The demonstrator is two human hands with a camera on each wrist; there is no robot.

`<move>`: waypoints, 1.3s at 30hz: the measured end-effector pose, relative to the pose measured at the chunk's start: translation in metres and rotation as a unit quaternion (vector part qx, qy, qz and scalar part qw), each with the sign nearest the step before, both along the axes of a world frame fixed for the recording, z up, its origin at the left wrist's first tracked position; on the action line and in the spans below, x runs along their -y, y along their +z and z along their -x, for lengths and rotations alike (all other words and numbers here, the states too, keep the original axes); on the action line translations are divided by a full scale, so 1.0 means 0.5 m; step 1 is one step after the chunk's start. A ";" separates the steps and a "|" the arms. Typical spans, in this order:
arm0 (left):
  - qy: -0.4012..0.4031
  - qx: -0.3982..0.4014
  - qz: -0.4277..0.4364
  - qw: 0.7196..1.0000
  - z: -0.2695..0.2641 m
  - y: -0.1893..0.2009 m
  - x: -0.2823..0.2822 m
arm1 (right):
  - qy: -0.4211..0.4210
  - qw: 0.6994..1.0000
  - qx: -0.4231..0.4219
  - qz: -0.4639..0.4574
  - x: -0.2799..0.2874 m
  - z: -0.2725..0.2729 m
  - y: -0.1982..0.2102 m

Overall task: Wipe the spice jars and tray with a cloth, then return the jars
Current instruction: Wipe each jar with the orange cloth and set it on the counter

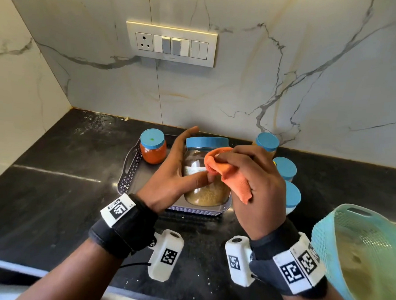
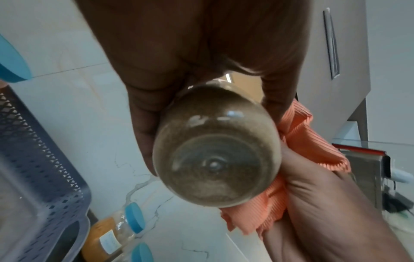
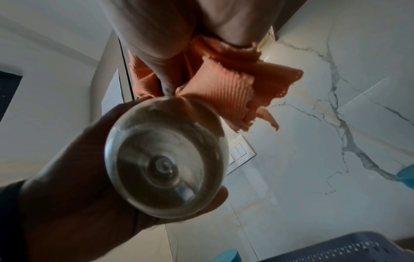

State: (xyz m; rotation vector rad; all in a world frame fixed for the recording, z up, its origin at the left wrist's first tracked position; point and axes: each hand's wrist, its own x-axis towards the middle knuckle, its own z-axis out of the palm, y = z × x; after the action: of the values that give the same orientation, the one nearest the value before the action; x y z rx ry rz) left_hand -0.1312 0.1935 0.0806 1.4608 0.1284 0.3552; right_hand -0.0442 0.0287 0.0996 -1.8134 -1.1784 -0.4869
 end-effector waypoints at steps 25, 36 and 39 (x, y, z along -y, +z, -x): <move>-0.001 0.042 0.150 0.988 -0.003 -0.002 -0.018 | 0.075 0.996 -0.040 -0.026 0.022 0.004 -0.030; -0.001 -0.018 0.105 0.994 -0.002 -0.006 -0.007 | 0.057 0.997 -0.044 -0.021 -0.001 -0.040 0.006; 0.024 0.001 0.120 0.992 -0.008 -0.011 -0.007 | 0.059 0.997 -0.051 -0.016 -0.007 -0.042 0.017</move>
State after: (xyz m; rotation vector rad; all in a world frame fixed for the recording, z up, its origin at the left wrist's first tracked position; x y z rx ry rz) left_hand -0.1272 0.1971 0.0751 1.2211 0.1982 0.3658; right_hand -0.0233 0.0319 0.1079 -1.7086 -1.1930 -0.3391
